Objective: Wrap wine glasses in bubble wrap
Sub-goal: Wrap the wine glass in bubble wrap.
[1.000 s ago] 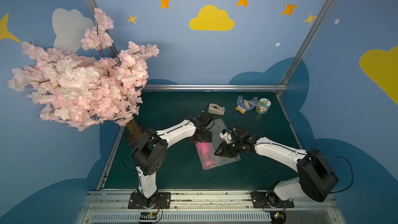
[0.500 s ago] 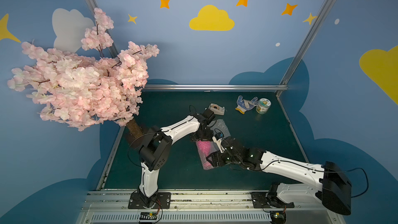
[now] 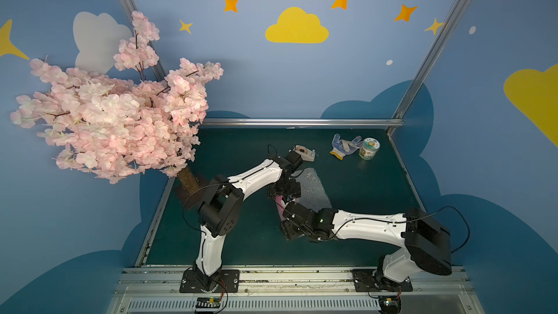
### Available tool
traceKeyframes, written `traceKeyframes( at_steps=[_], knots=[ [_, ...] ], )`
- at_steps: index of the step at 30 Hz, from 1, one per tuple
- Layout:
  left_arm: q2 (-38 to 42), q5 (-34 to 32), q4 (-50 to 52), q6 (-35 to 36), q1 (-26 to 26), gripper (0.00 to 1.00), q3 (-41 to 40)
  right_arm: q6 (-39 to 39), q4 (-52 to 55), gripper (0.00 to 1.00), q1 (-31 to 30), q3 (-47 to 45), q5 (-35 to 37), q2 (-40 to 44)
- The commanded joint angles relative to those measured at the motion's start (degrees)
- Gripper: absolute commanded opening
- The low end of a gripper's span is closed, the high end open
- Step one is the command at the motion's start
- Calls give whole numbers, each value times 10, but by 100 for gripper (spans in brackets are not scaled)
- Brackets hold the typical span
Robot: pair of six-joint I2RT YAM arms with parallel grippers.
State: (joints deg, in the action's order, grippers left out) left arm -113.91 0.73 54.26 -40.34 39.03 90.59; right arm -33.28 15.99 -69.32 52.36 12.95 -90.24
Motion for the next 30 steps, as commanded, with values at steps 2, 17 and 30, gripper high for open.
traceKeyframes(
  at_steps=[2, 17, 30],
  knots=[
    [10, 22, 22, -8, -21, 98, 26, -22, 26, 70, 2, -5, 0, 3],
    [132, 153, -114, 77, -81, 100, -78, -24, -121, 66, 72, -124, -112, 95],
    [135, 154, -296, 99, -25, 100, -180, 7, -212, 66, 179, -212, -271, 151]
  ],
)
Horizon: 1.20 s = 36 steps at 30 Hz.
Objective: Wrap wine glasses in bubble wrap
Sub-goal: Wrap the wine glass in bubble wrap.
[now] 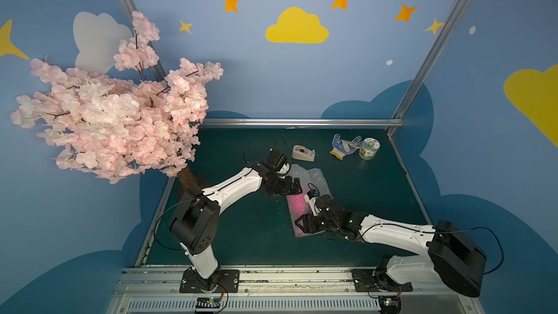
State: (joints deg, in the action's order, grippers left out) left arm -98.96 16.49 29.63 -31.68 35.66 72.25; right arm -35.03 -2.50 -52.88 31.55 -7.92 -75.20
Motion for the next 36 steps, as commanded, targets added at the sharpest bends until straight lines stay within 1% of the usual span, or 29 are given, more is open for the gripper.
traceKeyframes(
  at_steps=[1, 3, 6, 9, 13, 16, 20, 22, 25, 29, 32, 35, 36],
  knots=[
    [-26, -14, -46, 11, 12, 100, 8, 27, -31, 66, 20, -5, -74, -2],
    [-42, -27, -47, 7, 15, 100, 10, 31, -40, 65, 29, -8, -91, -2],
    [-58, -63, -49, 3, 19, 100, 12, 29, -49, 65, 43, -12, -106, 3],
    [-71, -106, -25, -2, 25, 99, 24, 26, -51, 65, 54, -14, -117, 5],
    [-69, -117, -21, -10, 27, 99, 24, 32, -43, 64, 62, -9, -129, -8],
    [-81, -130, -4, -5, 31, 99, 39, 31, -46, 64, 66, -12, -136, -9],
    [-118, -165, 45, -1, 48, 98, 77, 32, -16, 68, 80, -2, -147, 18],
    [-133, -179, 64, -5, 55, 98, 92, 33, 18, 72, 96, 7, -161, 44],
    [-144, -190, 77, -12, 58, 96, 104, 24, 68, 75, 123, 13, -169, 83],
    [-167, -198, 109, -10, 61, 95, 139, 15, 133, 76, 167, 14, -157, 123],
    [-186, -213, 141, -4, 68, 94, 171, 13, 170, 76, 209, 14, -111, 139],
    [-206, -225, 183, -7, 72, 94, 206, -1, 205, 74, 260, 18, -65, 125],
    [-212, -230, 195, -10, 74, 94, 214, -2, 212, 73, 279, 19, -62, 113]
  ],
)
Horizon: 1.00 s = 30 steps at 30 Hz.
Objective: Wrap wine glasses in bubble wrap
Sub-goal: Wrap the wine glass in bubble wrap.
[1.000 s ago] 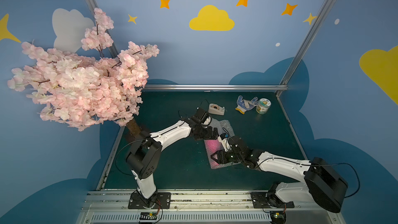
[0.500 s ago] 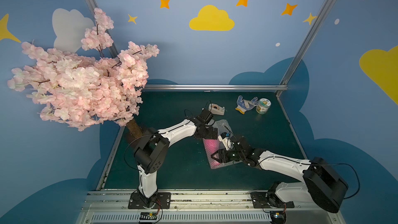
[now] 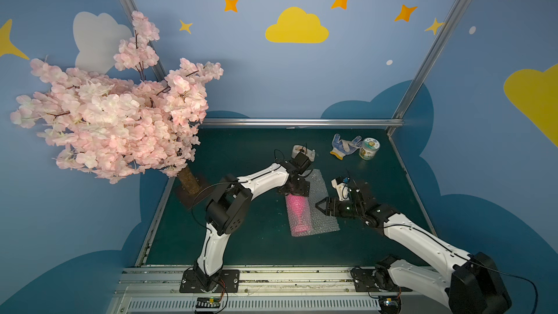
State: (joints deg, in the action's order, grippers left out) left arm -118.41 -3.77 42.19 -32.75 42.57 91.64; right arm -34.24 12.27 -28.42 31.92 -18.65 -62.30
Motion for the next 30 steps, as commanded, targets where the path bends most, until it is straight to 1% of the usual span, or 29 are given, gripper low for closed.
traceKeyframes(
  at_steps=[1, 3, 5, 8, 10, 12, 15, 18, 20, 23, 30],
  knots=[
    [-22, -33, 78, -1, 5, 94, 27, -12, 69, 72, 47, 17, 48, -24],
    [-25, -38, 86, -5, 7, 94, 33, -11, 64, 71, 81, 16, 39, -47],
    [-25, -40, 89, -8, 6, 94, 35, -8, 56, 71, 102, 19, 25, -70],
    [-30, -43, 103, -9, 6, 93, 47, 0, 37, 69, 120, 36, -9, -120],
    [-34, -51, 115, -11, 6, 93, 58, 36, 44, 66, 124, 63, -42, -171],
    [-37, -54, 122, -11, 6, 93, 64, 81, 56, 61, 125, 107, -79, -223],
    [-38, -53, 122, -10, 5, 93, 67, 86, 36, 55, 121, 120, -102, -270],
    [-37, -50, 117, -8, 4, 93, 65, 81, 20, 53, 118, 120, -115, -293],
    [-37, -46, 115, -5, 2, 93, 64, 77, 18, 53, 114, 120, -116, -304],
    [-36, -43, 112, -3, -1, 93, 63, 68, -4, 55, 111, 106, -124, -322],
    [-32, -38, 106, 4, -7, 93, 55, 46, -88, 55, 98, 71, -177, -373]
  ],
)
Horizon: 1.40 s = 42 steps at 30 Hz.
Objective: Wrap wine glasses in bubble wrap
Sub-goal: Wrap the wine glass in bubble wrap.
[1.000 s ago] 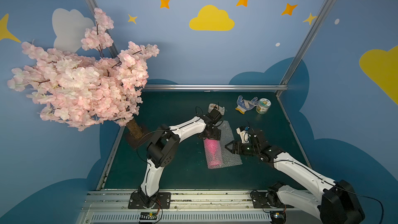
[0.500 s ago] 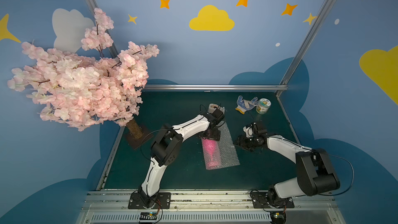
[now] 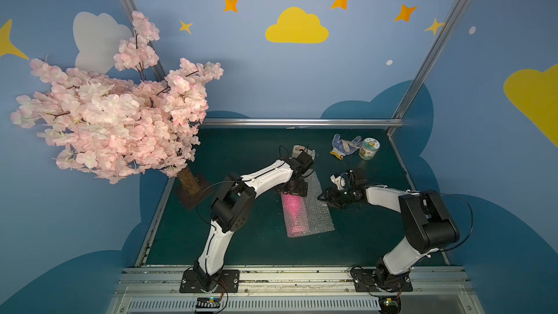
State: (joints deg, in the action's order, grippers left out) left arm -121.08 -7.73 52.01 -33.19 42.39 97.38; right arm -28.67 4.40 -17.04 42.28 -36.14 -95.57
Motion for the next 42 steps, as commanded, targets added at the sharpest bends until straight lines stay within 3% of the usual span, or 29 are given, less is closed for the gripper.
traceKeyframes(
  at_steps=[1, 7, 12, 15, 23, 34, 42],
  knots=[
    [-3, 3, 5, 10, -7, 93, -5, -15, -19, 55, -19, -34, -3, -39],
    [3, 15, -15, 17, -12, 93, -20, -67, -93, 50, -20, -86, -37, -25],
    [7, 14, -19, 22, -16, 92, -24, -100, -116, 38, -20, -110, -47, 15],
    [7, 11, -14, 24, -17, 92, -20, -114, -116, 25, -18, -117, -42, 47],
    [-2, -1, 10, 4, -14, 90, 2, -147, -150, 7, -23, -109, -51, 72],
    [10, 14, -11, -39, -14, 90, -12, -197, -167, 1, -82, -79, -51, 131],
    [36, 41, -30, -69, -25, 91, -30, -192, -158, 0, -135, -45, -31, 104]
  ],
)
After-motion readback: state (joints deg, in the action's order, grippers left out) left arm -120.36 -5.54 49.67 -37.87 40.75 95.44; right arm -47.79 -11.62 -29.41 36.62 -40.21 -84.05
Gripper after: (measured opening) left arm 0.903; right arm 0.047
